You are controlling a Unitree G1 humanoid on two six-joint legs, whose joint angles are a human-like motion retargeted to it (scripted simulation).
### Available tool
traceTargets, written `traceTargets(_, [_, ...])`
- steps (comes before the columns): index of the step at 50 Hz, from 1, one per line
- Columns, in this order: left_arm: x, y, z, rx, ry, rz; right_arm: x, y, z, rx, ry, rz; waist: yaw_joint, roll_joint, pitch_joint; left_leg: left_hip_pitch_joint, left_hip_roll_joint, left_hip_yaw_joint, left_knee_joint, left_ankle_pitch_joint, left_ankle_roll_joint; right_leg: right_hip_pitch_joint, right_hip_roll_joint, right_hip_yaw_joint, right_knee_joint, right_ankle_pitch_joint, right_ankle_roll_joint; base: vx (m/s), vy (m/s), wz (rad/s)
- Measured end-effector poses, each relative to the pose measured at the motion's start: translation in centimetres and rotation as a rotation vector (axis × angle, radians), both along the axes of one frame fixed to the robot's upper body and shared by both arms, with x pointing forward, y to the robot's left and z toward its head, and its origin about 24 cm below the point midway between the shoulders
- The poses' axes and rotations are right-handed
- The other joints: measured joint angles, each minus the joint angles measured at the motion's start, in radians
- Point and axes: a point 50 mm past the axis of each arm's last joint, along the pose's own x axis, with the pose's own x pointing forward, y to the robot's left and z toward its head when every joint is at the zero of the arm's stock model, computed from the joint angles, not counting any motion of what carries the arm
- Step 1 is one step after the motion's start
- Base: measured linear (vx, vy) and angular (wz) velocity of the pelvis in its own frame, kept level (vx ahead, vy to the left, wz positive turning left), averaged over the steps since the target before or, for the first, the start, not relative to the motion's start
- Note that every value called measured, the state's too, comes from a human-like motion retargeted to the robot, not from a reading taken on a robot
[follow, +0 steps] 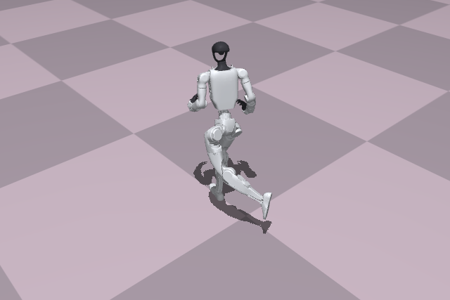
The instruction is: Walk run
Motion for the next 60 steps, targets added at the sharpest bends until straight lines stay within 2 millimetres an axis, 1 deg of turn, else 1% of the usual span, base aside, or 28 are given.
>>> traceTargets(3, [-4.1, -1.9, -7.0, 0.003, 0.284, 0.033, 3.9, 5.9, 0.7, 0.221, -0.019, 0.147, 0.202, -0.016, 0.01, -0.262, 0.072, -0.067, 0.541, -0.186, 0.057, 0.186, -0.074, 0.019, 0.183, -0.159, 0.133, 3.2, -0.21, -0.45])
traceTargets(5, [-6.7, -1.4, -9.8, 0.04, 0.428, 0.059, 7.2, 10.2, 3.7, 0.357, -0.151, 0.189, 0.317, 0.065, 0.009, -0.54, 0.194, -0.154, 0.738, -0.328, 0.031, 0.384, 0.023, -0.092, 0.054, -0.182, 0.155, 2.37, -0.07, -0.34])
traceTargets(7, [-8.1, 0.4, -10.1, 0.012, 0.448, 0.128, 8.9, 11.9, 7.0, 0.35, -0.294, 0.266, 0.384, 0.106, 0.01, -0.727, 0.212, -0.235, 0.62, -0.395, 0.018, 0.58, 0.134, -0.154, -0.158, -0.067, 0.21, 1.79, 0.05, -0.07])
traceTargets(10, [-9.5, 3.6, -8.9, 0.012, 0.372, 0.275, 9.0, 13.9, 8.7, 0.171, -0.293, 0.525, 0.54, 0.032, 0.02, -0.832, 0.245, -0.112, 0.171, -0.436, 0.057, 0.777, 0.159, -0.122, -0.301, 0.283, 0.339, 2.24, -0.08, -1.27])
traceTargets(12, [-9.4, 5.7, -7.4, 0.061, 0.285, 0.322, 9.3, 13.4, 8.4, 0.002, -0.209, 0.566, 0.66, -0.009, 0.04, -0.851, 0.251, -0.129, -0.209, -0.466, 0.011, 0.859, 0.178, -0.198, -0.345, 0.52, 0.425, 1.87, -0.19, -1.76])
traceTargets(15, [-7.2, 6.4, -5.2, 0.116, 0.167, 0.29, 9.3, 10.1, 7.3, -0.146, -0.169, 0.479, 0.74, -0.022, 0.056, -0.883, 0.226, -0.214, -0.509, -0.53, 0.012, 0.97, 0.171, -0.267, -0.214, 0.612, 0.404, 2.19, 0.17, -0.07])
traceTargets(17, [-4.6, 5.1, -4.1, 0.105, 0.094, 0.231, 7.6, 7.5, 4.2, -0.177, -0.042, 0.376, 0.755, 0.059, 0.083, -0.904, 0.27, -0.289, -0.419, -0.496, 0.012, 0.997, 0.254, -0.253, 0.038, 0.646, 0.398, 2.26, 0.01, 1.03])
traceTargets(18, [-3.5, 4.1, -3.8, 0.086, 0.064, 0.192, 6.1, 6.2, 2.3, -0.178, 0.055, 0.341, 0.736, 0.094, 0.09, -0.924, 0.238, -0.335, -0.274, -0.495, 0.127, 0.973, 0.295, -0.235, 0.209, 0.628, 0.403, 2.18, -0.15, 1.38])
traceTargets(19, [-2.6, 3.4, -3.6, 0.065, 0.048, 0.178, 4.1, 5.6, -0.1, -0.174, 0.169, 0.312, 0.688, 0.112, 0.093, -0.946, 0.269, -0.371, -0.112, -0.551, 0.12, 0.922, 0.322, -0.229, 0.395, 0.589, 0.395, 2.11, -0.29, 1.45])
traceTargets(20, [-1.8, 3.0, -3.5, 0.041, 0.04, 0.176, 1.5, 5.3, -2.5, -0.168, 0.292, 0.288, 0.625, 0.122, 0.095, -0.97, 0.332, -0.402, 0.06, -0.634, 0.051, 0.858, 0.344, -0.227, 0.589, 0.538, 0.381, 2.64, -0.34, 0.64])
traceTargets(22, [-1.1, 1.9, -3.9, -0.023, 0.065, 0.144, -6.0, 4.0, -6.8, -0.157, 0.616, 0.182, 0.545, 0.172, 0.101, -0.808, 0.382, -0.394, 0.138, -0.792, 0.033, 0.739, 0.279, -0.283, 0.869, 0.43, 0.271, 2.81, -0.14, 0.08])
traceTargets(24, [0.5, 0.4, -3.0, -0.067, 0.06, 0.042, -11.4, 2.2, -8.1, -0.046, 0.825, 0.088, 0.407, 0.187, 0.065, -0.665, 0.321, -0.36, 0.067, -0.839, 0.024, 0.495, 0.194, -0.318, 0.998, 0.311, 0.253, 2.27, -0.12, 0.53])
traceTargets(27, [1.0, 0.8, 0.3, 0.039, -0.004, -0.09, -14.2, -1.4, -6.9, 0.138, 0.762, -0.259, 0.248, 0.105, 0.026, -0.418, 0.132, -0.34, -0.209, -0.608, -0.038, 0.162, 0.062, -0.242, 0.853, 0.182, 0.295, 2.12, -0.43, 1.3])
traceTargets(30, [0.0, 1.1, 2.5, 0.044, -0.109, -0.087, -16.0, -5.1, -4.8, 0.117, 0.578, -0.575, 0.134, 0.12, 0.02, -0.21, 0.105, -0.373, -0.363, -0.208, -0.124, 0.061, -0.051, -0.331, 0.387, 0.118, 0.189, 2.09, -0.43, 1.24])
traceTargets(32, [-0.7, 0.8, 2.9, -0.041, -0.14, -0.045, -15.4, -6.7, -3.6, 0.052, 0.482, -0.595, 0.059, 0.091, 0.029, -0.088, 0.08, -0.337, -0.398, -0.074, -0.111, 0.071, -0.046, -0.282, 0.004, 0.034, 0.183, 2.35, -0.5, 0.64])
traceTargets(35, [-0.7, 1.6, 3.5, -0.054, -0.134, -0.002, -10.7, -6.5, -3.0, -0.038, 0.372, -0.414, 0.009, 0.03, 0.049, 0.056, 0.021, -0.175, -0.354, -0.061, -0.046, 0.037, -0.068, -0.129, -0.247, -0.033, 0.222, 1.48, -0.23, -0.55])
traceTargets(37, [-0.8, 2.3, 2.0, 0.002, -0.043, 0.02, -7.6, -5.0, -3.2, -0.037, 0.331, -0.293, 0.027, -0.053, 0.037, 0.12, -0.009, -0.019, -0.205, -0.085, 0.009, 0.039, -0.116, -0.076, -0.152, 0.087, 0.126, 1.83, -0.24, -1.11])
traceTargets(38, [-1.3, 2.9, 0.8, 0.034, 0.015, 0.037, -6.5, -4.1, -3.3, -0.027, 0.328, -0.237, 0.063, -0.089, 0.011, 0.116, -0.034, 0.043, -0.111, -0.08, 0.027, 0.02, -0.131, -0.115, -0.008, 0.108, -0.023, 2.72, -0.39, -0.98])
traceTargets(39, [-1.8, 3.0, -0.9, 0.062, 0.077, 0.041, -5.6, -3.3, -3.7, -0.003, 0.341, -0.213, 0.088, -0.084, 0.034, 0.067, 0.002, 0.038, 0.058, -0.12, 0.055, 0.033, -0.159, -0.125, 0.142, 0.058, -0.041, 2.71, -0.3, -0.21])
traceTargets(40, [-2.4, 2.7, -2.9, 0.087, 0.141, 0.034, -4.7, -2.4, -4.3, 0.028, 0.364, -0.202, 0.106, -0.06, 0.083, -0.005, 0.068, -0.002, 0.266, -0.184, 0.088, 0.062, -0.194, -0.12, 0.294, -0.028, 0.008, 2.35, -0.16, 0.55])
traceTargets(42, [-4.8, 0.2, -8.2, 0.088, 0.364, -0.012, -3.7, -0.3, -5.6, 0.13, 0.477, -0.171, 0.242, -0.07, 0.034, -0.234, 0.088, -0.065, 0.454, -0.292, 0.064, 0.156, -0.189, -0.092, 0.284, -0.101, 0.088, 2.1, -0.22, 0.4])
traceTargets(44, [-6.1, 0.2, -10.6, 0.063, 0.519, 0.002, -0.9, 3.4, -5.5, 0.224, 0.511, -0.002, 0.283, -0.007, 0.054, -0.458, 0.155, -0.162, 0.521, -0.394, 0.006, 0.283, -0.086, -0.191, 0.202, -0.104, 0.102, 1.62, -0.22, -0.26])
traceTargets(50, [-9.9, 4.3, -10.4, 0.094, 0.5, 0.216, 6.0, 7.9, 1.2, -0.037, 0.195, 0.455, 0.571, 0.051, 0.156, -0.719, 0.201, -0.252, -0.254, -0.447, -0.019, 0.718, 0.229, -0.171, -0.179, 0.202, 0.27, 1.26, -0.1, -1.37])
traceTargets(53, [-10.8, 5.7, -9.9, 0.115, 0.504, 0.244, 7.5, 9.6, 4.8, -0.081, 0.032, 0.575, 0.627, 0.019, 0.154, -0.747, 0.21, -0.28, -0.474, -0.472, -0.061, 0.84, 0.209, -0.222, -0.195, 0.313, 0.401, 1.21, -0.02, -0.68])
traceTargets(55, [-10.4, 7.1, -8.9, 0.148, 0.457, 0.256, 7.8, 9.9, 7.2, -0.048, -0.077, 0.595, 0.662, 0.034, 0.132, -0.775, 0.232, -0.207, -0.451, -0.441, -0.021, 0.865, 0.228, -0.253, -0.109, 0.384, 0.42, 1.44, 0.09, -0.52])
traceTargets(57, [-10.1, 8.2, -8.0, 0.196, 0.429, 0.259, 7.4, 9.5, 8.5, -0.021, -0.147, 0.579, 0.682, 0.065, 0.098, -0.833, 0.242, -0.213, -0.264, -0.368, 0.133, 0.856, 0.231, -0.297, 0.058, 0.439, 0.409, 1.7, 0.11, -0.46])
traceTargets(58, [-10.4, 9.1, -7.9, 0.22, 0.443, 0.287, 6.9, 9.6, 8.7, -0.009, -0.166, 0.582, 0.642, 0.084, 0.078, -0.88, 0.264, -0.337, -0.132, -0.455, 0.083, 0.833, 0.244, -0.313, 0.154, 0.422, 0.387, 1.93, 0.07, -0.18])
traceTargets(60, [-11.6, 8.7, -10.1, 0.201, 0.569, 0.332, 5.1, 8.9, 5.9, -0.038, -0.085, 0.521, 0.627, 0.073, 0.1, -0.78, 0.327, -0.191, 0.045, -0.612, 0.084, 0.77, 0.175, -0.218, 0.411, 0.339, 0.346, 1.88, 0.06, -0.1])
